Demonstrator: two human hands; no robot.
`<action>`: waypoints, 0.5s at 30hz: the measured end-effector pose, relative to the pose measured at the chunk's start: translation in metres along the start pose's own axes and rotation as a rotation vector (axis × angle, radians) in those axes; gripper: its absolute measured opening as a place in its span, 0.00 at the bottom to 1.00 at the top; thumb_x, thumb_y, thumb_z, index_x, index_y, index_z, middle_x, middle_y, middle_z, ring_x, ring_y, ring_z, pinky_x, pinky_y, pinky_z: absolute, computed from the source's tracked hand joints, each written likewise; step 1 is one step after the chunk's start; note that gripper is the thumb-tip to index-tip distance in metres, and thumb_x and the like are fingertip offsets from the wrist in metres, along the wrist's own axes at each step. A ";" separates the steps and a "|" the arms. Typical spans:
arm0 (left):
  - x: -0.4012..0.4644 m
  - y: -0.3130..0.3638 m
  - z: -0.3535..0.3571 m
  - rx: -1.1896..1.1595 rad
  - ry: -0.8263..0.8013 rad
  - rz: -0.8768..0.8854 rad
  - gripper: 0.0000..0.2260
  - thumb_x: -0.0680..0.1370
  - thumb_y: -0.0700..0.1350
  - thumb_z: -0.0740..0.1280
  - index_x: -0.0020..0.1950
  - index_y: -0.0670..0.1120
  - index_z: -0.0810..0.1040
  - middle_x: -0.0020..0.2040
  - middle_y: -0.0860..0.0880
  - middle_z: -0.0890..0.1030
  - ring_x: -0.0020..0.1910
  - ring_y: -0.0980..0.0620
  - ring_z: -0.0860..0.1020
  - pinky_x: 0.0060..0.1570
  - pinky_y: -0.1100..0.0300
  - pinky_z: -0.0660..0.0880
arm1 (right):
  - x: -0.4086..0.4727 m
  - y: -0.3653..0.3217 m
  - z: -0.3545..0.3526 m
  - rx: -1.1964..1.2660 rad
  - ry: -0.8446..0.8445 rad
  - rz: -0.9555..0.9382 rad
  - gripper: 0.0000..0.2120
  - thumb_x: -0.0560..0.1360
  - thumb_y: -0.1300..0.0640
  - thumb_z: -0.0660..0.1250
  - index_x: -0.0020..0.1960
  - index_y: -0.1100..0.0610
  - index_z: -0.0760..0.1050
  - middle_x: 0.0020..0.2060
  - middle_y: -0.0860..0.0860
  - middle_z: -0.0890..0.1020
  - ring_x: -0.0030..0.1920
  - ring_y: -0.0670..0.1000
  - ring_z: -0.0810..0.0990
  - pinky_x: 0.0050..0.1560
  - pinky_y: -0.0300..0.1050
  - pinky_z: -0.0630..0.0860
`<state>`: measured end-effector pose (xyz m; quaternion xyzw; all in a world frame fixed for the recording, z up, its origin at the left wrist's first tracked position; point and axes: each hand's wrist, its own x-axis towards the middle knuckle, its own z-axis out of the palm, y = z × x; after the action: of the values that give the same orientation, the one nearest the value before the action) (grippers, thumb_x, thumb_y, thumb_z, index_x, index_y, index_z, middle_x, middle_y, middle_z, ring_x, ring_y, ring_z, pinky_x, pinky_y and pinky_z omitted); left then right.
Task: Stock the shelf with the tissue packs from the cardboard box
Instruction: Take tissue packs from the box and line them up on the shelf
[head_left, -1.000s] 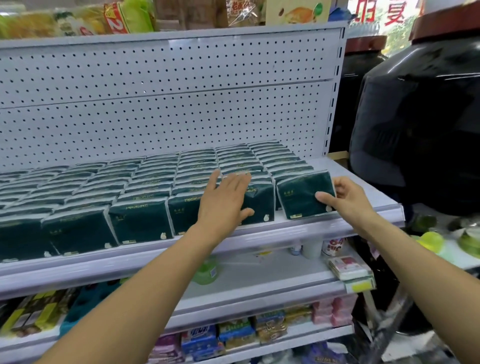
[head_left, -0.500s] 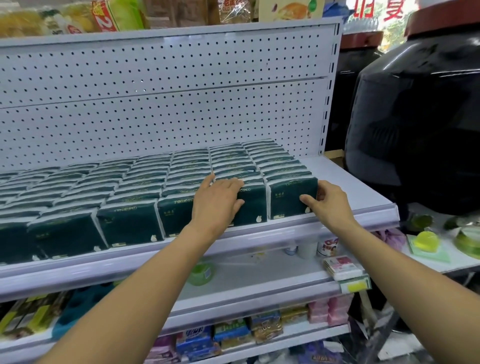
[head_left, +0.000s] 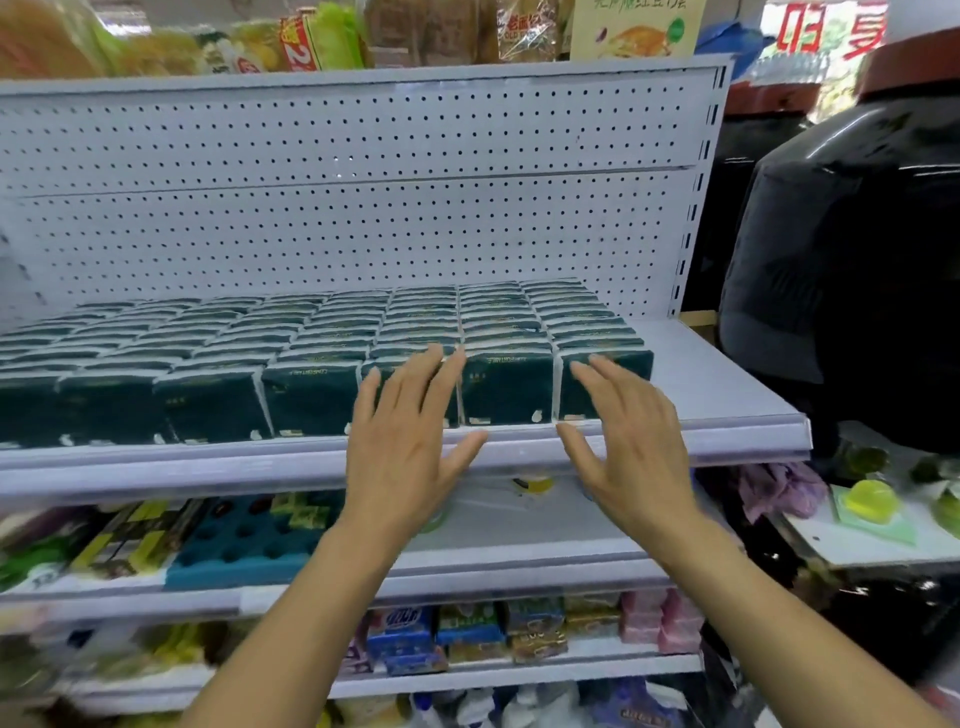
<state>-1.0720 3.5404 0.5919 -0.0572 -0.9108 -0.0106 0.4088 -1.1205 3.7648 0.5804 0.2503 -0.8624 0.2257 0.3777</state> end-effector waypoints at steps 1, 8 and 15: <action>-0.015 -0.004 -0.007 -0.009 -0.011 -0.023 0.31 0.78 0.62 0.61 0.77 0.49 0.62 0.72 0.47 0.70 0.68 0.46 0.71 0.70 0.43 0.64 | -0.008 -0.012 0.002 0.017 -0.011 -0.034 0.26 0.77 0.48 0.62 0.72 0.56 0.66 0.68 0.53 0.72 0.67 0.54 0.70 0.66 0.56 0.68; -0.132 -0.065 -0.058 0.095 -0.175 -0.238 0.31 0.78 0.64 0.61 0.77 0.51 0.61 0.71 0.48 0.71 0.67 0.46 0.72 0.66 0.46 0.69 | -0.049 -0.121 0.043 0.137 -0.193 -0.287 0.26 0.77 0.47 0.59 0.72 0.57 0.65 0.66 0.54 0.73 0.64 0.56 0.72 0.62 0.52 0.69; -0.252 -0.176 -0.129 0.238 -0.385 -0.476 0.34 0.76 0.66 0.61 0.78 0.54 0.60 0.72 0.49 0.71 0.67 0.46 0.72 0.64 0.47 0.71 | -0.079 -0.271 0.119 0.195 -0.442 -0.399 0.32 0.75 0.48 0.69 0.74 0.55 0.63 0.68 0.57 0.72 0.64 0.60 0.74 0.57 0.56 0.75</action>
<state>-0.8303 3.3332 0.4944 0.2044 -0.9540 0.0117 0.2190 -0.9747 3.5075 0.5014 0.4925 -0.8318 0.1688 0.1922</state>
